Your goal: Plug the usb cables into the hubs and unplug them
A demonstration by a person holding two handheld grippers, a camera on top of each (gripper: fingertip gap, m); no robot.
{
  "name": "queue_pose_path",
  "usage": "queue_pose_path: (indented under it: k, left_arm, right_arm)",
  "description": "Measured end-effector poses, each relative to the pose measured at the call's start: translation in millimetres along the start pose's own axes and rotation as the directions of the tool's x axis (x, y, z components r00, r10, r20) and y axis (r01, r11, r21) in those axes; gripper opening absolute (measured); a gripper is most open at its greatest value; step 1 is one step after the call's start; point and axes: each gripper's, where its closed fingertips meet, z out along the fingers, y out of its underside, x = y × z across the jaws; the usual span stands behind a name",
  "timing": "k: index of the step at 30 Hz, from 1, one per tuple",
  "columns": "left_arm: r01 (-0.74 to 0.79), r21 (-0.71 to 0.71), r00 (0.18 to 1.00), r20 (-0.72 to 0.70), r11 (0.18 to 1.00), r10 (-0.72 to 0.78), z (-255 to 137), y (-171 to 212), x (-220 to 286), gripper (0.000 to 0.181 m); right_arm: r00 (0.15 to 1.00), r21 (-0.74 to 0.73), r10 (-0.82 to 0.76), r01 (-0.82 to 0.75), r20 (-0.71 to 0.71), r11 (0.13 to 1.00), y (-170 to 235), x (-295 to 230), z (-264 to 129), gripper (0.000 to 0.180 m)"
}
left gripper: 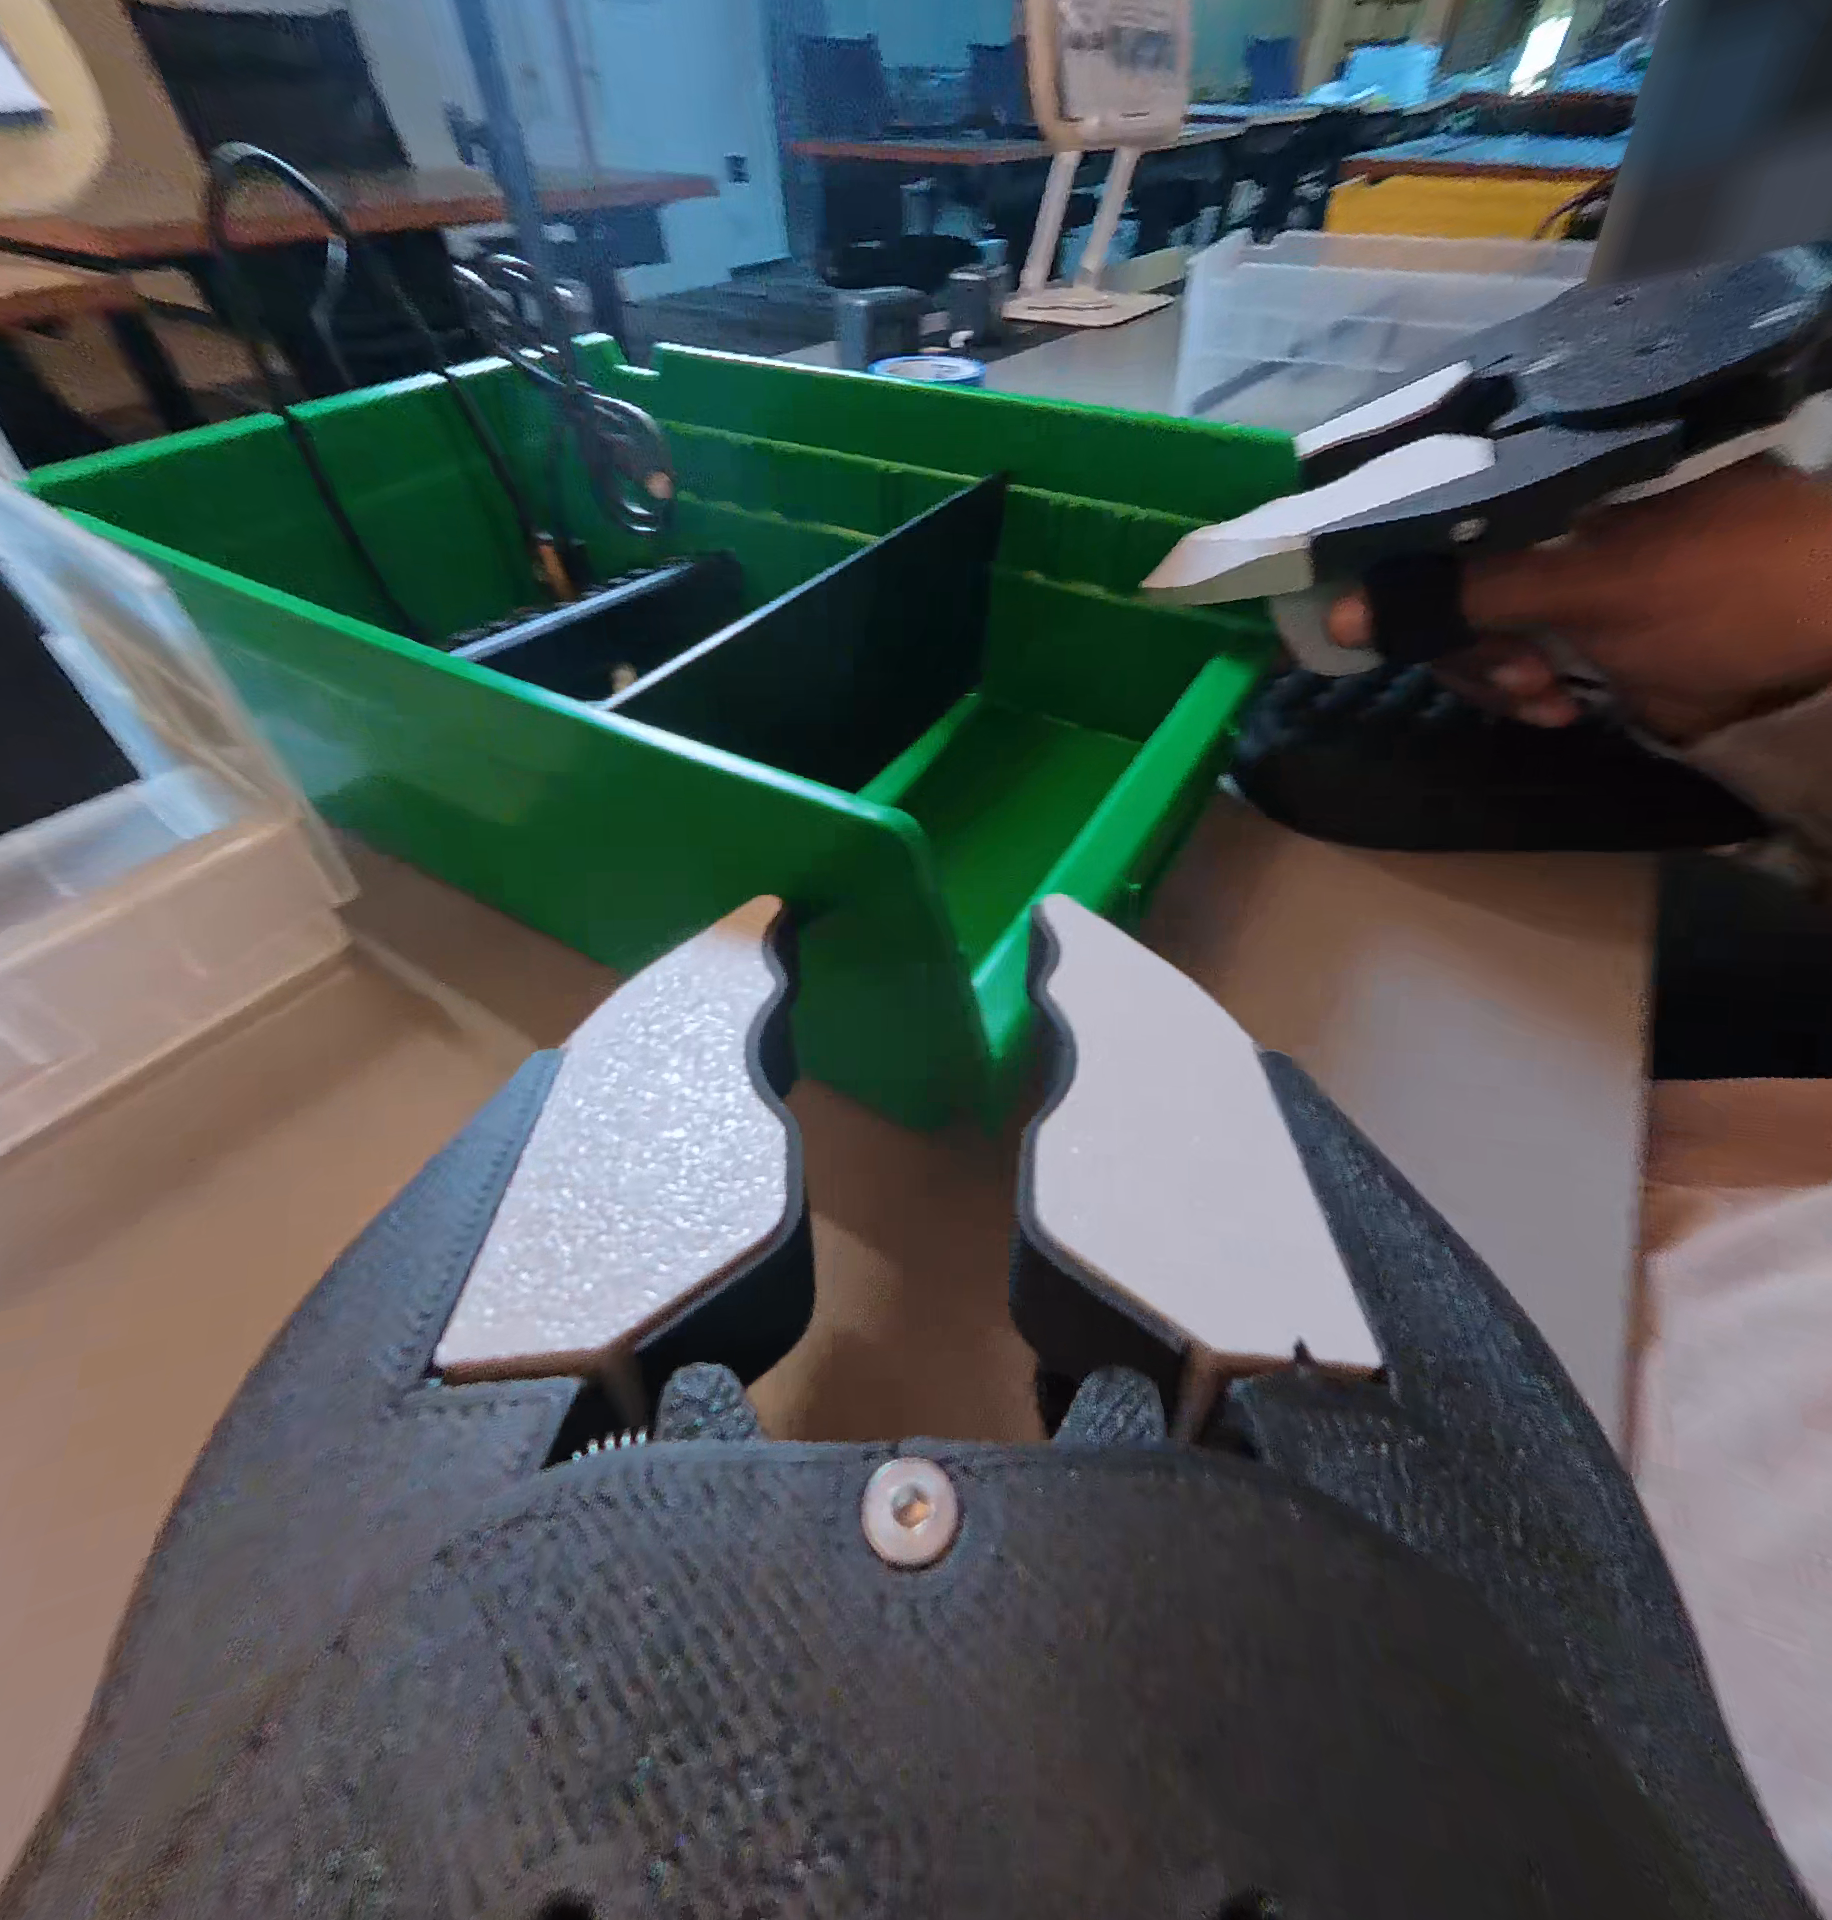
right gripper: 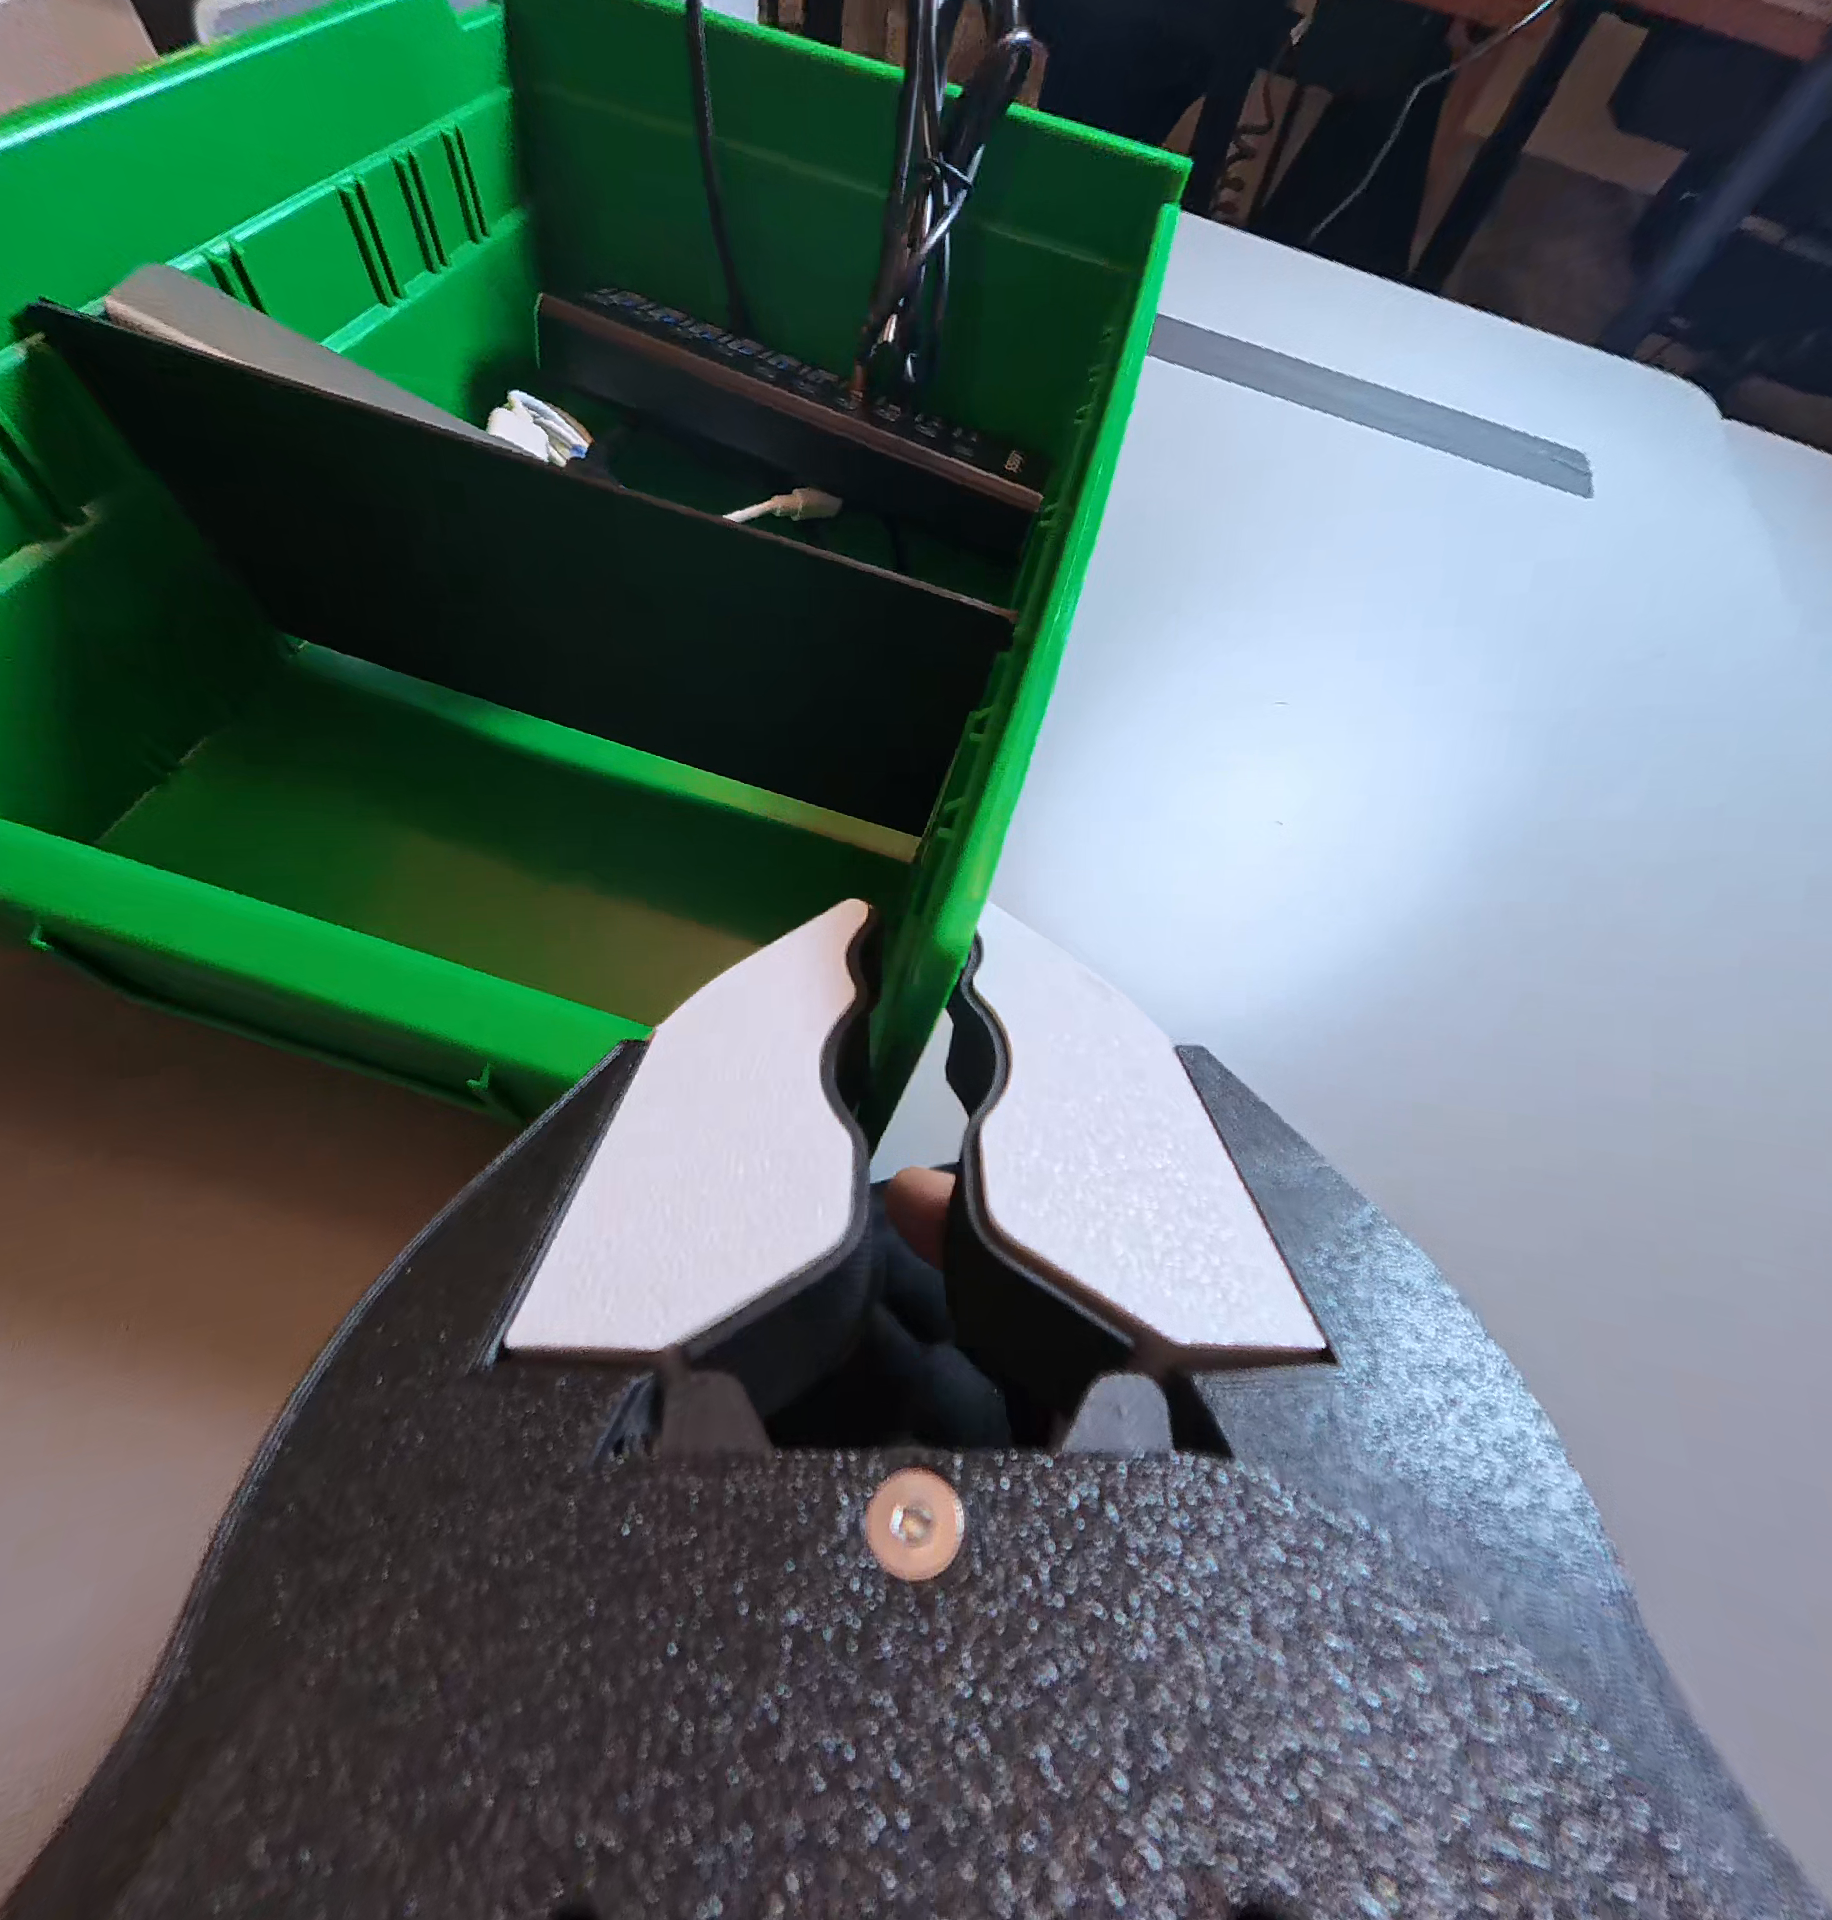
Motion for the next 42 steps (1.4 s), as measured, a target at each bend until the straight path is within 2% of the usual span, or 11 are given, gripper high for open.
queue_pose_path:
  k: [1,5,10,14,18,22,27,32,37,42]
  left_arm:
    - [-0.031,-0.001,0.999,0.044,1.000,0.031,0.1,0.7,-5.9,0.033]
    - [-0.052,-0.016,0.991,0.123,0.999,0.054,2.3,1.0,-17.1,0.035]
    - [-0.113,-0.066,0.975,0.186,0.991,0.123,3.6,0.9,-28.7,0.029]
    - [-0.220,-0.030,0.952,0.213,0.975,0.221,-4.3,-23.6,-26.9,0.021]
    - [-0.249,0.006,0.954,0.177,0.969,0.244,-4.7,-43.2,-13.4,0.019]
    - [-0.305,0.070,0.935,0.210,0.950,0.285,-19.8,-72.4,-8.2,0.018]
    - [-0.428,0.122,0.863,0.350,0.895,0.365,-82.5,-125.7,-27.1,0.018]
    - [-0.477,0.056,0.740,0.563,0.877,0.367,-182.1,-145.1,-85.4,0.018]
    - [-0.418,-0.064,0.620,0.710,0.906,0.335,-282.8,-118.7,-144.3,0.019]
    - [-0.305,-0.142,0.553,0.778,0.942,0.296,-337.5,-57.4,-184.6,0.019]
  right_arm:
    - [1.000,0.002,0.003,-0.003,0.010,1.000,-0.1,-1.4,-0.5,0.010]
    - [1.000,0.009,-0.019,0.019,0.011,1.000,-0.8,-6.9,-2.3,0.010]
    - [0.998,0.045,-0.061,0.061,-0.009,0.997,-3.5,-15.1,-12.5,0.012]
    - [0.992,0.108,-0.121,0.126,-0.046,0.986,-13.7,-19.4,-37.9,0.011]
    - [0.986,0.141,-0.150,0.160,-0.080,0.977,-23.5,-12.9,-65.6,0.011]
    - [0.971,0.225,-0.203,0.227,-0.124,0.948,-50.9,-12.9,-91.3,0.010]
    - [0.957,0.412,-0.268,0.290,-0.112,0.864,-117.6,-45.8,-108.2,0.011]
    - [0.930,0.573,-0.365,0.281,0.035,0.770,-201.8,-127.1,-73.1,0.012]
    - [0.860,0.641,-0.450,0.209,0.239,0.739,-248.3,-241.2,-9.8,0.011]
    - [0.790,0.606,-0.456,0.137,0.411,0.783,-236.9,-332.1,54.4,0.012]
